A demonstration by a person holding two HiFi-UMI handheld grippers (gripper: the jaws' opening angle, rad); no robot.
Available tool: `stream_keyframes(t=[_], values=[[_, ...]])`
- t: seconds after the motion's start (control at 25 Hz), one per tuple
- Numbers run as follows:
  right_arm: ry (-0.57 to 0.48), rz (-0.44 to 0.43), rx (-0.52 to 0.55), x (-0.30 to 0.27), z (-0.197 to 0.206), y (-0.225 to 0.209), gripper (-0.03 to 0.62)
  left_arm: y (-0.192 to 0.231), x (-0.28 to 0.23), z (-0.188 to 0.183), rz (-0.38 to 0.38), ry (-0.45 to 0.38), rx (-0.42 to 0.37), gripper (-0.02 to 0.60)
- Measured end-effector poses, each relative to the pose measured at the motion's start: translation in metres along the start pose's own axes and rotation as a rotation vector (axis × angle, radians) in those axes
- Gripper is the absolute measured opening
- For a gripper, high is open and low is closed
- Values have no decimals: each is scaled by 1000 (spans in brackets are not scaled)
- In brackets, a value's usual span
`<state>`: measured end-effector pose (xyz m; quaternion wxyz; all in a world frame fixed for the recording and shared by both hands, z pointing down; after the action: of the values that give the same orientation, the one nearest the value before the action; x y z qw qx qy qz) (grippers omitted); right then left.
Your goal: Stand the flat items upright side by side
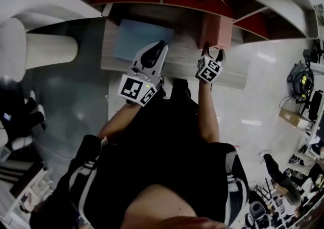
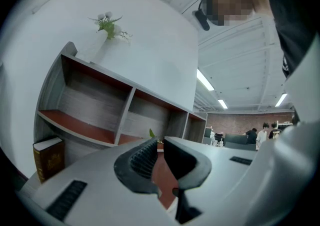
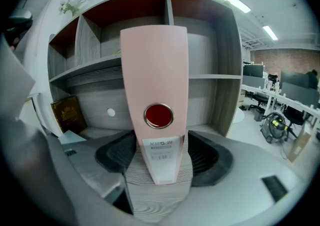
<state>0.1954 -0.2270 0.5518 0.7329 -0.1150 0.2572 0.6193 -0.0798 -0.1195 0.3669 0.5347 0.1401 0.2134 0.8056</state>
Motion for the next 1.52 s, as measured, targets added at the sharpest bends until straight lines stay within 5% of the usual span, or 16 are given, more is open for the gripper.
stream_keyframes(t=[0.36,0.6,0.84,1.52], values=[[-95,20,6,74,-15,20,324,10,53,-9,9,-33,5,55],[-209,-11,8,142,-30,41,107,9,88,-3,26,-34,9,55],[-229,-96,33,179,-35,61,40,1,123,2,-5,-49,13,55],[-304,-395,112,252,-13,100,26,-51,246,37,-292,-83,-30,55]])
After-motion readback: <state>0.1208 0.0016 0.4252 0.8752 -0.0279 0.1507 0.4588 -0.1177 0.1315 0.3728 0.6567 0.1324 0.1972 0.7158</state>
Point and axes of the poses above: the fingertips, and each gripper's own axes: x backward along the fingers, y to its left, z out of its underside, the point moved 10 cm from there along x, backward along the fingers, and after that the axes turned 12 degrees about x, right-handed, at the moved point
